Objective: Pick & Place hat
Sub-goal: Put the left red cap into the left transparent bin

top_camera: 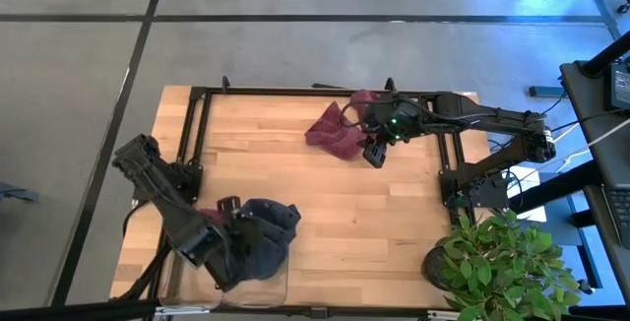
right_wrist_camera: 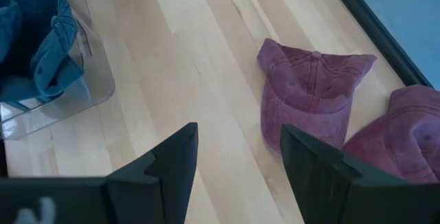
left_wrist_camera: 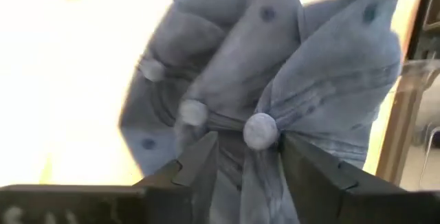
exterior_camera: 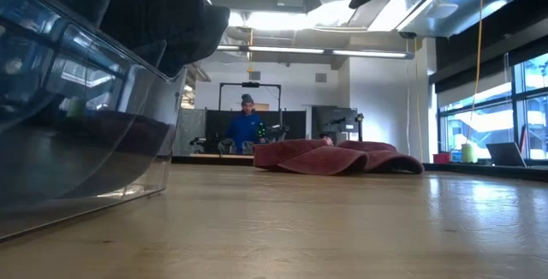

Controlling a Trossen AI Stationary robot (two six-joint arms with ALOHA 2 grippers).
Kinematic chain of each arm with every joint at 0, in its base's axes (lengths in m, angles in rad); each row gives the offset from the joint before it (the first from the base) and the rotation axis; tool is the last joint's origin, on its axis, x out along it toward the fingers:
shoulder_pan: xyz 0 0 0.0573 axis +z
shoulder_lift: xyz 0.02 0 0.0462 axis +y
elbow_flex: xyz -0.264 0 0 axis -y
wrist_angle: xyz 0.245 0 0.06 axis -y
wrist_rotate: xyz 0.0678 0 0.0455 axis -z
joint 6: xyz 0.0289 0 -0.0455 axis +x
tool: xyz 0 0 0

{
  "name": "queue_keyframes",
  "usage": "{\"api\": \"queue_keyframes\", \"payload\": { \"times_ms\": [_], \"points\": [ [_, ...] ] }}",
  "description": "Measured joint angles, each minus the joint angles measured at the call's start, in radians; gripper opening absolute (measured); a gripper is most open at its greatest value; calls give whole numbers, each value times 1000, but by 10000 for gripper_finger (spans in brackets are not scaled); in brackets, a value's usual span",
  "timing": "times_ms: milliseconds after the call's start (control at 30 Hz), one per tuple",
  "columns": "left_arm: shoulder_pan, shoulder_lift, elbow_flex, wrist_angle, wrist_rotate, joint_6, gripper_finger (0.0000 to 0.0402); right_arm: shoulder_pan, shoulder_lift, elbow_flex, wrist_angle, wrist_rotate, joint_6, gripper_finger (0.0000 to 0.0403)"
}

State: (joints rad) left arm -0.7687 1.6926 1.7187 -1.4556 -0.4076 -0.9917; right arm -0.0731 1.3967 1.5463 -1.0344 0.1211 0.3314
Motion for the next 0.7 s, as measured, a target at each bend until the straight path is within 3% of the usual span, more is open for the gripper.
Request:
{"api": "queue_keyframes", "payload": {
  "times_ms": [233,367,500,700],
  "points": [
    [49,-170,0,1,-99,78,175,0,0,0,1,46,76,207],
    [109,-287,0,4,-172,138,173,-5,3,0,5,96,225,207],
    [220,-387,1,8,-215,247,175,-10,35,0,6,94,370,207],
    [439,-466,1,79,-191,486,173,-36,134,0,19,53,362,207]
  ]
}}
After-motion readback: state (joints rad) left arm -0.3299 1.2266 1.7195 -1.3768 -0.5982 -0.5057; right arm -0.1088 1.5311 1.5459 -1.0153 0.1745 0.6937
